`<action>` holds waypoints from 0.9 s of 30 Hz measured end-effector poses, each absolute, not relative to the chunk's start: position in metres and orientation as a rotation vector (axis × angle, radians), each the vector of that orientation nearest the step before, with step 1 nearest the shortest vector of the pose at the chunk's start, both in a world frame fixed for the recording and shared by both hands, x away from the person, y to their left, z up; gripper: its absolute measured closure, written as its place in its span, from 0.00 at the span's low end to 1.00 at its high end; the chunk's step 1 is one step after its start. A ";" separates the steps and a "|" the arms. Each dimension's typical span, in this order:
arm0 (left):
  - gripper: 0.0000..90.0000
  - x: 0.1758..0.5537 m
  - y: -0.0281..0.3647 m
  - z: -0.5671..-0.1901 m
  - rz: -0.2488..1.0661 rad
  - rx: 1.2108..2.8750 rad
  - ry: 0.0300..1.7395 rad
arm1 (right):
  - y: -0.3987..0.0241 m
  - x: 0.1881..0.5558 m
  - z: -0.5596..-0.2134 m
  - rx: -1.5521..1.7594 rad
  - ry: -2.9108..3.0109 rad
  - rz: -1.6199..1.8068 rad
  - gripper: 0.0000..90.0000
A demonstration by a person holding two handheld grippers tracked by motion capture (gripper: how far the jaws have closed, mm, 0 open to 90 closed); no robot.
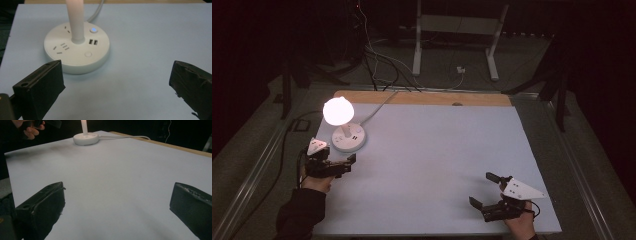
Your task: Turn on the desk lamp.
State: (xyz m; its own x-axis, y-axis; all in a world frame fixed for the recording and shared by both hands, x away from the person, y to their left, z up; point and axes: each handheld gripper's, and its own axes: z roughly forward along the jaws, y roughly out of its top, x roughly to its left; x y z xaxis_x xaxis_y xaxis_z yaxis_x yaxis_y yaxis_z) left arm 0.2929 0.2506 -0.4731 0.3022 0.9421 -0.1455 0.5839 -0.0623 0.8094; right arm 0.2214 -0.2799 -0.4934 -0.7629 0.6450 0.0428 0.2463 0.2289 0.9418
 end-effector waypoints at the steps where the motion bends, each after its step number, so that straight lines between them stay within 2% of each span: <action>1: 0.00 0.291 0.251 -0.474 0.537 1.751 1.379 | -0.280 0.221 -0.493 0.826 2.153 1.546 0.00; 16: 0.00 0.261 0.243 -0.485 0.501 1.815 1.325 | -0.280 0.221 -0.494 0.832 2.158 1.547 0.00; 27: 0.00 0.238 0.239 -0.498 0.529 1.832 1.259 | -0.279 0.221 -0.494 0.831 2.163 1.542 0.00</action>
